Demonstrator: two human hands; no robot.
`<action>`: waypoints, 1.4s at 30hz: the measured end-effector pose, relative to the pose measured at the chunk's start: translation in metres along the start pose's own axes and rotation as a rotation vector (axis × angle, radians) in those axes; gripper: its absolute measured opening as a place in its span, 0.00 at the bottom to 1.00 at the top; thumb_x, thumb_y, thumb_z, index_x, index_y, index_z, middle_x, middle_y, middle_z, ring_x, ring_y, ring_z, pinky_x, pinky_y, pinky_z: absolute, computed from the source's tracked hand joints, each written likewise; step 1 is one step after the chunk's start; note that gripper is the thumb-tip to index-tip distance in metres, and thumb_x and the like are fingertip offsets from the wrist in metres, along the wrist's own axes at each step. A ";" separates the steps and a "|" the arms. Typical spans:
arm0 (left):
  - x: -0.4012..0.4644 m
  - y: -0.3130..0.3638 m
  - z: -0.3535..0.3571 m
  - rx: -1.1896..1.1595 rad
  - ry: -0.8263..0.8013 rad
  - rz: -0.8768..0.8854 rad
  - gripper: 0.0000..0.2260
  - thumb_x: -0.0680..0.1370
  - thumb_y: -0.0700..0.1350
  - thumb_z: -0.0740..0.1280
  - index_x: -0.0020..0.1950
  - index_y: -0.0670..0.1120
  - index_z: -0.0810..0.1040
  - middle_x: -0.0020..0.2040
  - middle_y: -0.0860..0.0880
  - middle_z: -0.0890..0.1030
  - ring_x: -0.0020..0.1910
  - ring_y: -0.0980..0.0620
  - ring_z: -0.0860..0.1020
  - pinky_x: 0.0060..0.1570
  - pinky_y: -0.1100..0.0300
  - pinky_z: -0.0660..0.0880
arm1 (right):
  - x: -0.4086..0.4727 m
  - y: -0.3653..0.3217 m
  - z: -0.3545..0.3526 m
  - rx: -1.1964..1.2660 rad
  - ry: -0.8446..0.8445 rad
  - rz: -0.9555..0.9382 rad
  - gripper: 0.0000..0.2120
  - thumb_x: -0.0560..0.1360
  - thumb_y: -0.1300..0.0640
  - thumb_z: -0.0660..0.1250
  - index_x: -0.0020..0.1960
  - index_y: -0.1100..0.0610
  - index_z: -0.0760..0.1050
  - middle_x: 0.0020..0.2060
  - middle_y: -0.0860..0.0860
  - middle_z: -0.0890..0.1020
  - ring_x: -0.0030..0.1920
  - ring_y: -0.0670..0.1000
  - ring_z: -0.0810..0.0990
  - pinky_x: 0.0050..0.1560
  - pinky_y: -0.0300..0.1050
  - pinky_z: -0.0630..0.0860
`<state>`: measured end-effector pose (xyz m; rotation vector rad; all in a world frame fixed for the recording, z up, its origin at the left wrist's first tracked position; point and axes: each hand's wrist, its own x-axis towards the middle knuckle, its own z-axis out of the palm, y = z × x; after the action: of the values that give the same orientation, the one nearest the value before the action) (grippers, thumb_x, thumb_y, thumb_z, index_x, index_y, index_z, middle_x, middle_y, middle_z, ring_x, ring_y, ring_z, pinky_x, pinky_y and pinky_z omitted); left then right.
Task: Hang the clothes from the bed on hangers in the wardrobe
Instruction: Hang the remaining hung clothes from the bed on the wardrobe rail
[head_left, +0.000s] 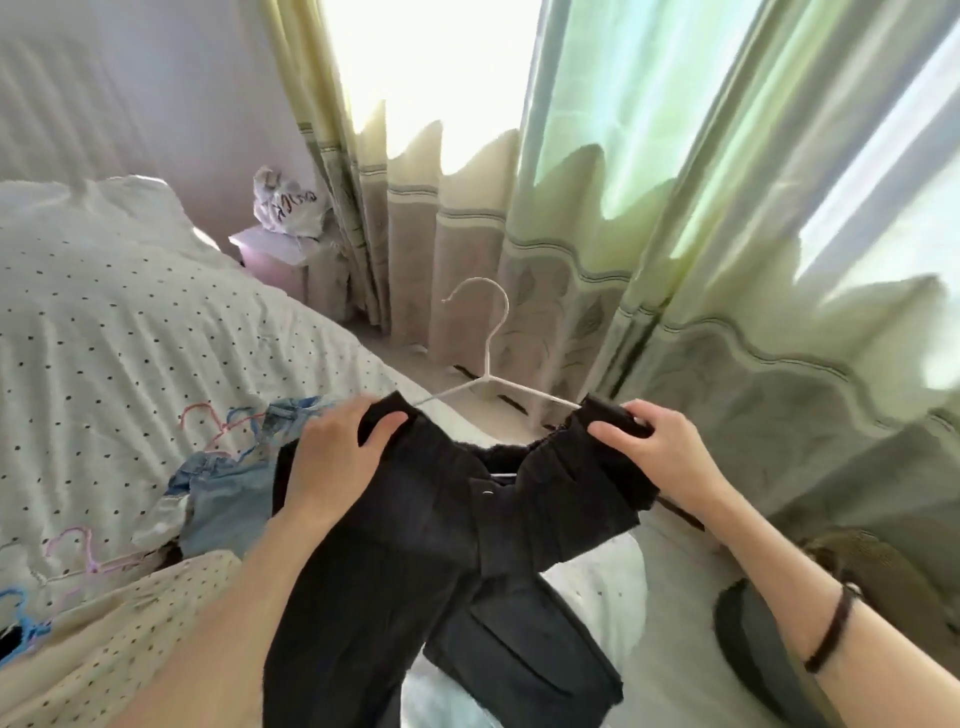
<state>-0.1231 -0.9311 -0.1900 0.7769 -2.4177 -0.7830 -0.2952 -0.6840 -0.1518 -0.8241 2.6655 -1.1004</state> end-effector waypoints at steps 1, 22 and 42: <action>-0.006 0.026 0.005 -0.021 -0.002 0.041 0.16 0.78 0.52 0.61 0.58 0.42 0.76 0.52 0.44 0.80 0.52 0.45 0.77 0.56 0.54 0.69 | -0.016 0.009 -0.025 -0.012 0.047 0.008 0.07 0.70 0.48 0.71 0.39 0.49 0.75 0.33 0.45 0.79 0.37 0.47 0.76 0.39 0.38 0.70; -0.229 0.461 0.177 -0.527 -0.499 0.879 0.09 0.79 0.49 0.62 0.52 0.45 0.77 0.43 0.48 0.80 0.45 0.46 0.72 0.60 0.50 0.63 | -0.461 0.155 -0.309 -0.414 1.055 0.623 0.19 0.70 0.37 0.66 0.50 0.51 0.77 0.46 0.46 0.81 0.47 0.49 0.77 0.49 0.44 0.71; -0.424 0.593 0.274 -0.493 -0.994 1.406 0.12 0.80 0.51 0.58 0.45 0.43 0.70 0.41 0.46 0.74 0.46 0.42 0.74 0.46 0.51 0.68 | -0.629 0.120 -0.260 0.062 1.167 1.161 0.11 0.77 0.54 0.64 0.41 0.62 0.74 0.35 0.50 0.77 0.36 0.46 0.73 0.40 0.41 0.67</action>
<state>-0.1929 -0.1592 -0.1184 -1.6901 -2.4082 -1.0806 0.0952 -0.1170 -0.0934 1.6997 2.8234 -1.3876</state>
